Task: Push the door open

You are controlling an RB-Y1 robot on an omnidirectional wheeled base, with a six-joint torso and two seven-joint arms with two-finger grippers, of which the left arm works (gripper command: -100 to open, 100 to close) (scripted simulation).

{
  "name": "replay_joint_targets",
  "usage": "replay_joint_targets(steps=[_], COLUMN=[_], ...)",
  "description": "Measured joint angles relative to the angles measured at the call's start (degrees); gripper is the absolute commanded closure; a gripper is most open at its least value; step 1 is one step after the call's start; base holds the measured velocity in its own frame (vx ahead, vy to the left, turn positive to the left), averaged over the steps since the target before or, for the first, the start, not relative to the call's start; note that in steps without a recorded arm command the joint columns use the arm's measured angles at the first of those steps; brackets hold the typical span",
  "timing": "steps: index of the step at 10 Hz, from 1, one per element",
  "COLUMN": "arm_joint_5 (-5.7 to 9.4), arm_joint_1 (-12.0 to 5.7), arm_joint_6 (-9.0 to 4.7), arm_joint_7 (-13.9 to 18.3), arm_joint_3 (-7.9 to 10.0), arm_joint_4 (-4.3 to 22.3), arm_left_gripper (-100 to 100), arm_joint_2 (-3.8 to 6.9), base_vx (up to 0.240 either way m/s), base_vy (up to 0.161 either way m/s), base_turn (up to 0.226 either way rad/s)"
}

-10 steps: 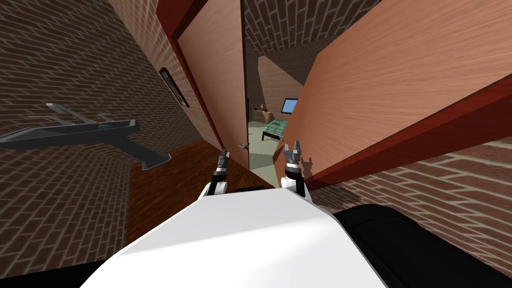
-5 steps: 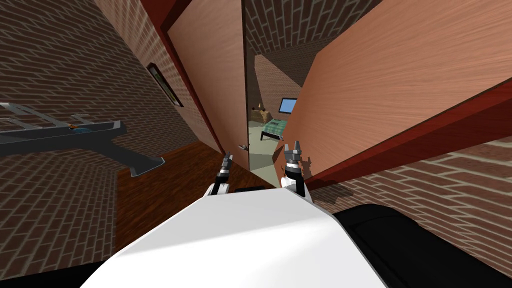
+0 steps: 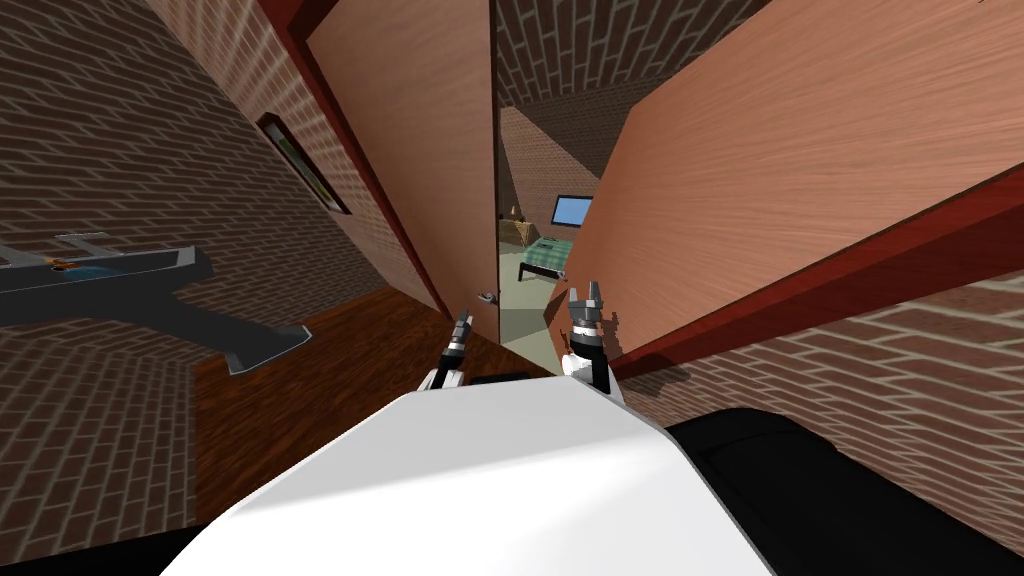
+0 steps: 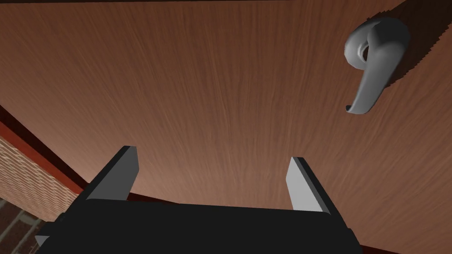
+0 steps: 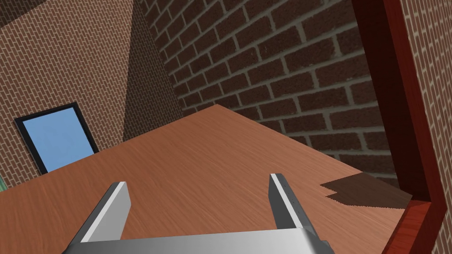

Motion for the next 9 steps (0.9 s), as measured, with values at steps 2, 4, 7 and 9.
replay_joint_targets(steps=[2,4,7,9], arm_joint_5=[0.01,0.08,0.04,0.09], arm_joint_1=[-0.56,-1.26,-2.44,-3.0], arm_joint_6=[-0.39,-1.04,-2.27,-2.43], arm_joint_7=[0.27,0.6,0.86,1.32], arm_joint_3=[-0.8,-1.53,-3.05,-3.99], arm_joint_4=[2.34,5.18,10.36,12.68], arm_left_gripper=[-100,-100,-100,-100], arm_joint_2=[0.01,0.11,-0.28,-0.14], base_vx=[0.043,0.066,0.058,0.07], base_vy=[0.066,0.082,0.108,0.108], base_turn=[-0.044,-0.12,-0.091,-0.095])
